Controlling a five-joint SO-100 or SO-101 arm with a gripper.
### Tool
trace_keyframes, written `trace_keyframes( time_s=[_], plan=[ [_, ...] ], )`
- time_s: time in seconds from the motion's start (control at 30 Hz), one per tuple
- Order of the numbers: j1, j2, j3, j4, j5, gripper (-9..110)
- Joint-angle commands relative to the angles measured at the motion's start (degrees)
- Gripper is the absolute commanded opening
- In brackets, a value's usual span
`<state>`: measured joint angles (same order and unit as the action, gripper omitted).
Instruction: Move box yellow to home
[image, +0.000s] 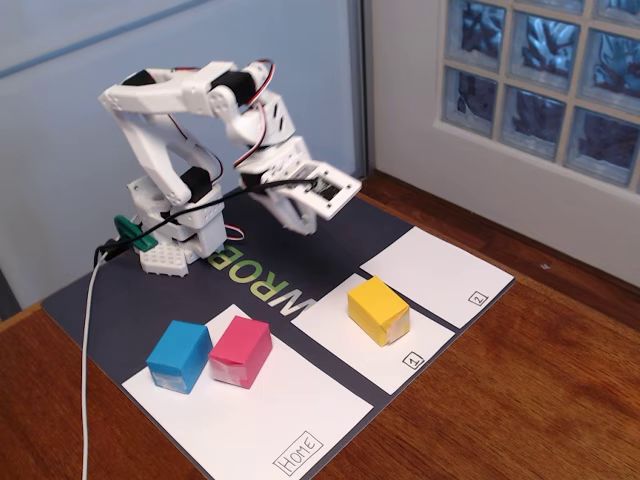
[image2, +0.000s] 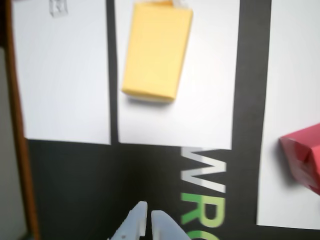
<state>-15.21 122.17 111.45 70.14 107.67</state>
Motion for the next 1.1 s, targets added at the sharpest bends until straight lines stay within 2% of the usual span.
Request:
trace_keyframes(
  time_s=[0.0,0.2,0.4,0.67,0.93,1.07],
  plan=[
    [-3.08,-3.34,-9.49,2.99,8.26,-1],
    [-7.47,-6.94,-12.13,3.96,16.61,-1],
    [-5.45,-16.61,-17.58,3.34,19.86,-1],
    [-3.34,-27.95,-26.37,2.20,10.81,0],
    [-2.81,-30.85,-28.39,1.05,3.60,0],
    [-2.37,-31.90,-28.04,-2.02,3.52,7]
  ],
)
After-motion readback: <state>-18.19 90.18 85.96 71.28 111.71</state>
